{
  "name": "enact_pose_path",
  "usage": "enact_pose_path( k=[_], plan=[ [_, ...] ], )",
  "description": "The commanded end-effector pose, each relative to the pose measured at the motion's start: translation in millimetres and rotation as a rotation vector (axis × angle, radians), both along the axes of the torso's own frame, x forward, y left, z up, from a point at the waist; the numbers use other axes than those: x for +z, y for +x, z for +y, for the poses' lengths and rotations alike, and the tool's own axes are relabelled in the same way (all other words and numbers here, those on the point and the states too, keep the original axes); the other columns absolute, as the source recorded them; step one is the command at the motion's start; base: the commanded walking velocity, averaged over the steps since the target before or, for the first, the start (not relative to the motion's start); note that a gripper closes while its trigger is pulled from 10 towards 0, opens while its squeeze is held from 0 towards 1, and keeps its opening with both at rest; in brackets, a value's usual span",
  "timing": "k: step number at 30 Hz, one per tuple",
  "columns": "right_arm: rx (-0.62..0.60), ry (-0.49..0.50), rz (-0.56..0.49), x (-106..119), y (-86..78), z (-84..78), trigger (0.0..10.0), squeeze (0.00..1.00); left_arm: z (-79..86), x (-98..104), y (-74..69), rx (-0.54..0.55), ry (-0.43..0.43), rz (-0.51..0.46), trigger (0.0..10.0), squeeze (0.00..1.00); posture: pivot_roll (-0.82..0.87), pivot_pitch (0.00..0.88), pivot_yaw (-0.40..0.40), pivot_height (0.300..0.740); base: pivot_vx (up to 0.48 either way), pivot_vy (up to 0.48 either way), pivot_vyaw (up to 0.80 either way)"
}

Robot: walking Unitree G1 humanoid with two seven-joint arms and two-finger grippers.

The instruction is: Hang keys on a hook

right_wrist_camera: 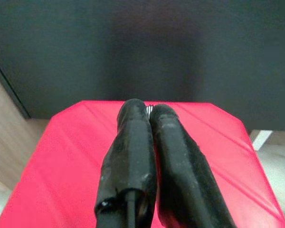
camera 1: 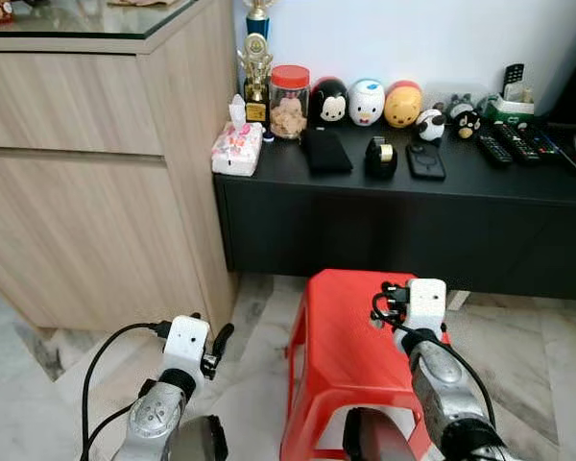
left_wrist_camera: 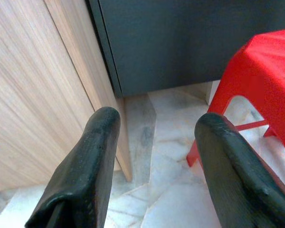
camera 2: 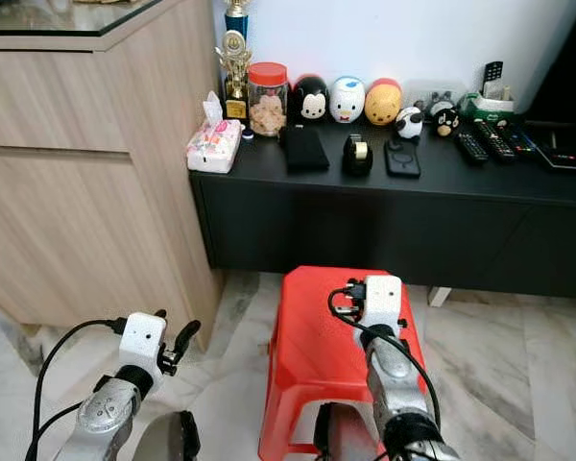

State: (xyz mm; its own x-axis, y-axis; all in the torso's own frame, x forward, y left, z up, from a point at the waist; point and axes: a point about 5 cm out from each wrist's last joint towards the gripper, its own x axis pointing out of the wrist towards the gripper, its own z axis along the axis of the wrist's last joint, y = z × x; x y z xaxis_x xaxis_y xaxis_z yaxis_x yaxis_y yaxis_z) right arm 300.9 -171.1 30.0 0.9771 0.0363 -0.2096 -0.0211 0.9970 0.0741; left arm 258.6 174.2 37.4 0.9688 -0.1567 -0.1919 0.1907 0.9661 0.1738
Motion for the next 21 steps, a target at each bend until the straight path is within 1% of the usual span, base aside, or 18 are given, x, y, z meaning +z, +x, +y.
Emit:
enact_pose_path(
  k=[1, 2, 4, 7, 10, 12, 16, 21],
  plan=[
    [-0.026, 0.017, -0.027, 3.3, -4.1, -5.9, 10.0, 0.0, -0.8, 2.6, 3.0, -0.002, 0.003, -0.016, 10.0, 0.0, -0.03, 0.0, -0.061, 0.573, 0.0, 0.0, 0.0],
    [-0.021, 0.029, -0.038, 2.9, -10.7, -7.4, 10.0, 0.0, -1.3, 2.4, 3.4, -0.002, 0.0, -0.017, 10.0, 0.0, -0.03, 0.0, -0.062, 0.573, 0.0, 0.0, 0.0],
    [-0.009, 0.039, -0.044, 2.5, -16.0, -7.8, 10.0, 0.0, -1.9, 2.1, 3.8, -0.002, -0.002, -0.017, 10.0, 0.0, -0.03, 0.0, -0.063, 0.578, 0.0, 0.0, 0.0],
    [-0.016, 0.04, -0.028, -0.2, -20.2, -11.1, 10.0, 0.0, -4.2, 1.7, 4.4, -0.004, -0.007, -0.017, 10.0, 0.0, -0.04, 0.0, -0.065, 0.598, 0.0, 0.0, 0.0],
    [-0.031, 0.043, -0.012, -1.6, -20.3, -14.1, 10.0, 0.0, -5.8, 1.4, 4.9, -0.005, -0.01, -0.018, 10.0, 0.0, -0.04, 0.0, -0.068, 0.613, 0.0, 0.0, 0.0],
    [-0.029, 0.04, -0.013, 1.1, -17.4, -15.1, 10.0, 0.0, -6.6, 1.1, 5.3, -0.006, -0.014, -0.021, 10.0, 0.0, -0.03, 0.0, -0.071, 0.628, 0.0, 0.0, 0.0],
    [-0.025, 0.043, -0.015, 5.5, -16.1, -14.7, 10.0, 0.0, -5.8, 0.7, 5.2, -0.003, -0.016, -0.022, 10.0, 0.0, -0.03, 0.0, -0.074, 0.653, 0.0, 0.0, 0.0],
    [-0.016, 0.044, -0.008, 5.7, -15.8, -13.2, 10.0, 0.0, -5.4, -0.3, 4.7, 0.002, -0.017, -0.022, 10.0, 0.0, -0.03, 0.0, -0.078, 0.688, 0.0, 0.0, 0.0]
  ],
)
